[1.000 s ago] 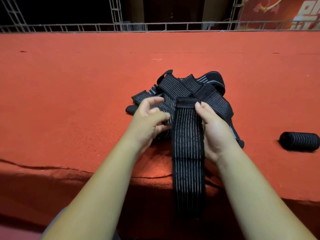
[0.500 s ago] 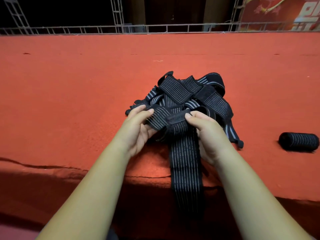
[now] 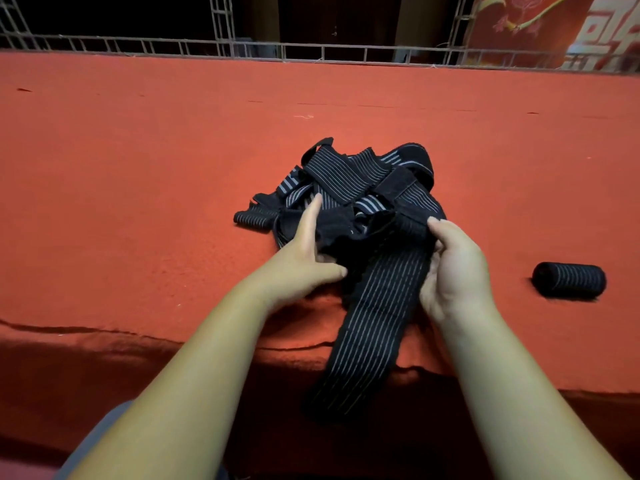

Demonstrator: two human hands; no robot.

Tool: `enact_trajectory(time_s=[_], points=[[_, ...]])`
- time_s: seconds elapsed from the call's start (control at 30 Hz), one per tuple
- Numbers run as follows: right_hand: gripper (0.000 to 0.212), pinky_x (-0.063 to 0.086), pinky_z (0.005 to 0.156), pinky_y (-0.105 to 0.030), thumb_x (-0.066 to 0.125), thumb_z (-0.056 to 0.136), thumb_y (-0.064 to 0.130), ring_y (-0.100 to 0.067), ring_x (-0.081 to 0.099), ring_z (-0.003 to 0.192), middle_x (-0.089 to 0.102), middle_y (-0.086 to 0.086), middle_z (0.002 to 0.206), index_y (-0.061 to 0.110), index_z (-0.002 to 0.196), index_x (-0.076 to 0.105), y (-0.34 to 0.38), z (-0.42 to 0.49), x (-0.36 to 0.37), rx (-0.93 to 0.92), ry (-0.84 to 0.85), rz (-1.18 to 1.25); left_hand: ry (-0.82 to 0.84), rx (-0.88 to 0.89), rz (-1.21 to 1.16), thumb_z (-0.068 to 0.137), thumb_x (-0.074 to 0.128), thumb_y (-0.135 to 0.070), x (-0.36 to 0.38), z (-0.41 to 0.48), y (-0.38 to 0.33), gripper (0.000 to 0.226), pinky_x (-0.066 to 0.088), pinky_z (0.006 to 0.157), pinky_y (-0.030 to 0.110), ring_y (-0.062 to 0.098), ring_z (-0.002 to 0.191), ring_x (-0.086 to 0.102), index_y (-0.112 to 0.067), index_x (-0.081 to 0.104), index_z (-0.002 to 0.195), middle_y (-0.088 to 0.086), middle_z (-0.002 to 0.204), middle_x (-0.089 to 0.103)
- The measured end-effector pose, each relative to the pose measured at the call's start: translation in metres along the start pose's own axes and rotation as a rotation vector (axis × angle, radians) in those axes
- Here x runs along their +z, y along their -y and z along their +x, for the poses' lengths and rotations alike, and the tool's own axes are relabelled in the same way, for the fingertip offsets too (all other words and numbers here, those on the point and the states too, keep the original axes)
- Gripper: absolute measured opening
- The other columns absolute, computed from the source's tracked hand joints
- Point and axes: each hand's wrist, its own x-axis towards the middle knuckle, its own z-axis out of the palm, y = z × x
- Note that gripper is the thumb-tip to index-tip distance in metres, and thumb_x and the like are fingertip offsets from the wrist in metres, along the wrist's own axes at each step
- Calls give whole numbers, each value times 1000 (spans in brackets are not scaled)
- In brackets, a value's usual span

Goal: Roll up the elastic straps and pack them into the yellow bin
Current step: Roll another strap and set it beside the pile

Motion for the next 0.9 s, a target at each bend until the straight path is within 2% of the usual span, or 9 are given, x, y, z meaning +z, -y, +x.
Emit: enact_trajectory(time_s=[0.03,0.1,0.27,0.37,0.5,0.63,0.7,0.8,0.9], points=[[32,48,102,-55,67,89,18,-37,59,108,57,-23,115,8,117,59,0,2,-3,-18,-10,11,-26,14,26,86,80,-7,1,2,1,125,57,104,45,19,109,75,-62,0,165,-20,150,60],[25,48,105,-57,69,89,18,-37,59,109,58,-23,114,7,110,62,0,3,-8,-60,-6,17,-76,7,87,86,84,-9,1,3,-1,129,59,100,43,18,103,77,-65,-4,162,-15,152,61],[58,49,109,-59,86,69,22,-38,58,111,55,-24,119,7,118,60,13,9,-23,-104,-39,144,-216,-65,307,89,65,1,-1,1,-4,121,50,60,29,5,53,63,-61,-6,164,-4,97,70],[36,53,106,-55,66,86,20,-37,65,106,65,-22,116,4,119,67,17,8,-27,-37,-67,100,-241,-96,254,83,62,-9,-6,5,0,109,56,64,34,12,68,71,-61,11,164,-4,120,72],[52,51,82,-52,67,79,27,-33,65,89,71,-19,99,-11,114,73,15,-1,-28,64,-102,-281,-378,-160,-4,82,60,-15,-5,8,-10,73,57,87,33,14,99,72,-33,53,152,-1,123,74],[36,48,73,-43,65,81,35,-24,66,76,77,-10,82,3,91,78,20,-19,-25,93,63,-762,-585,-83,-113,83,64,-30,-10,11,-13,48,58,102,36,9,111,73,-27,76,129,-7,121,79],[25,47,74,-42,64,83,36,-20,64,73,75,-2,77,13,79,75,23,-26,-24,117,168,-911,-616,-26,-102,90,63,-18,-11,9,-11,45,60,103,34,3,103,74,-28,76,132,-11,115,79],[21,39,70,-40,61,82,36,-16,49,70,57,-1,72,19,70,58,28,-32,-24,85,288,-954,-586,15,-147,84,54,-4,-5,1,-22,61,61,84,40,13,95,73,-35,75,132,2,118,79],[36,46,63,-28,53,85,26,-16,59,70,71,-18,83,-7,85,68,31,-32,-22,-24,341,-735,-530,67,-259,79,54,-4,2,-4,-38,59,60,100,43,23,125,71,-35,81,121,2,138,74]])
